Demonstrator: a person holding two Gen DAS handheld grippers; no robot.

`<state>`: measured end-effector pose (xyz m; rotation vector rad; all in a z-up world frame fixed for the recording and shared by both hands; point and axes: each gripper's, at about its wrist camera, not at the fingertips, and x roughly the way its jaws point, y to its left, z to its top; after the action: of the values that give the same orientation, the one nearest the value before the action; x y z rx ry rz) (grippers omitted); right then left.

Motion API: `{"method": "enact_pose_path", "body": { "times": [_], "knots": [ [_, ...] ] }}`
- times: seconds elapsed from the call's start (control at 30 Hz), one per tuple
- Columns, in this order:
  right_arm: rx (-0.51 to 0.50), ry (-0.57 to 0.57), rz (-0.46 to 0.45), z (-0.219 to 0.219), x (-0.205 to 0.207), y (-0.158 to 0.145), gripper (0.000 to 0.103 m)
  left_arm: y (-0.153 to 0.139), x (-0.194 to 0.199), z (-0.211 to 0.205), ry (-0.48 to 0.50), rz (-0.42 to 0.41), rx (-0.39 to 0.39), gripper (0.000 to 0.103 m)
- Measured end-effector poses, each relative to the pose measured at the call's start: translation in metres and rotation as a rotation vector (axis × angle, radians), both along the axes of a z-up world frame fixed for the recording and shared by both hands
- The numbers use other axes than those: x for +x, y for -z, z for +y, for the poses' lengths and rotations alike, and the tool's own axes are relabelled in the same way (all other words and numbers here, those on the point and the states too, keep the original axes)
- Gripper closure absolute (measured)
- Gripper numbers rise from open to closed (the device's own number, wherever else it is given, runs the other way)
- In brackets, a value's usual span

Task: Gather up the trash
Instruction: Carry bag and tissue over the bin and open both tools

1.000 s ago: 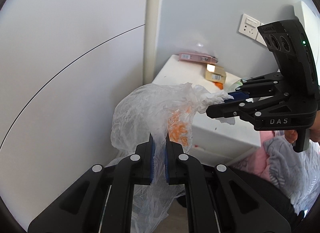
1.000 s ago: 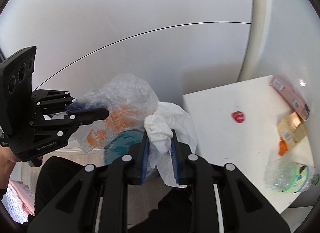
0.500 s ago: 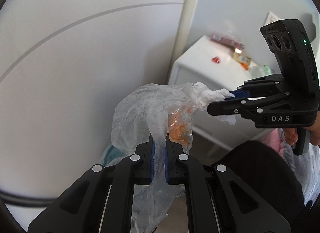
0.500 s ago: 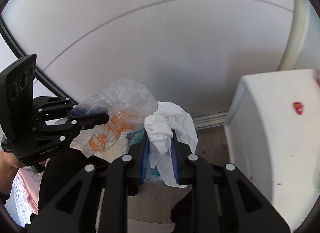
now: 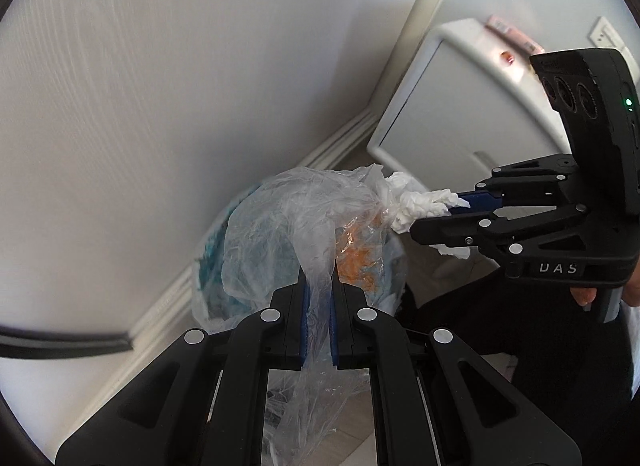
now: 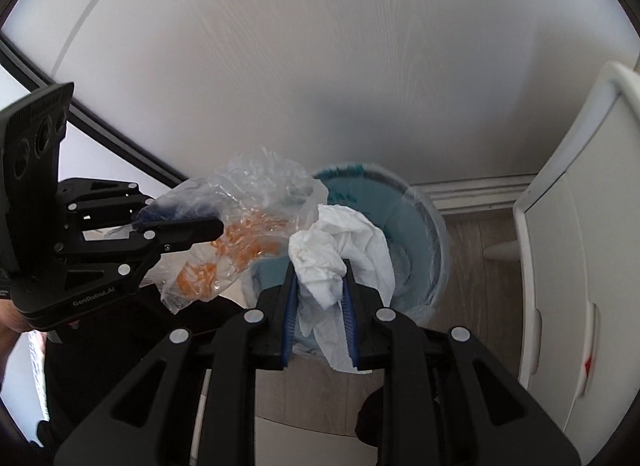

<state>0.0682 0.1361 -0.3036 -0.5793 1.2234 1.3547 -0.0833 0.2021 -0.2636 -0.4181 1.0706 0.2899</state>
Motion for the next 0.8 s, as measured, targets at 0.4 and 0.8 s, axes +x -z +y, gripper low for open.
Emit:
{"method": "enact_pose_path", "body": {
  "times": [0.4, 0.8],
  "knots": [
    [-0.085, -0.075, -0.016, 0.042, 0.010, 0.076, 0.082, 0.077, 0.009, 0.026, -0.046, 0.125, -0.075, 0.096],
    [-0.183, -0.210, -0.041, 0.051, -0.021, 0.139, 0.082, 0.141, 0.031, 0.038, -0.057, 0.206, -0.134, 0.096]
  ]
}}
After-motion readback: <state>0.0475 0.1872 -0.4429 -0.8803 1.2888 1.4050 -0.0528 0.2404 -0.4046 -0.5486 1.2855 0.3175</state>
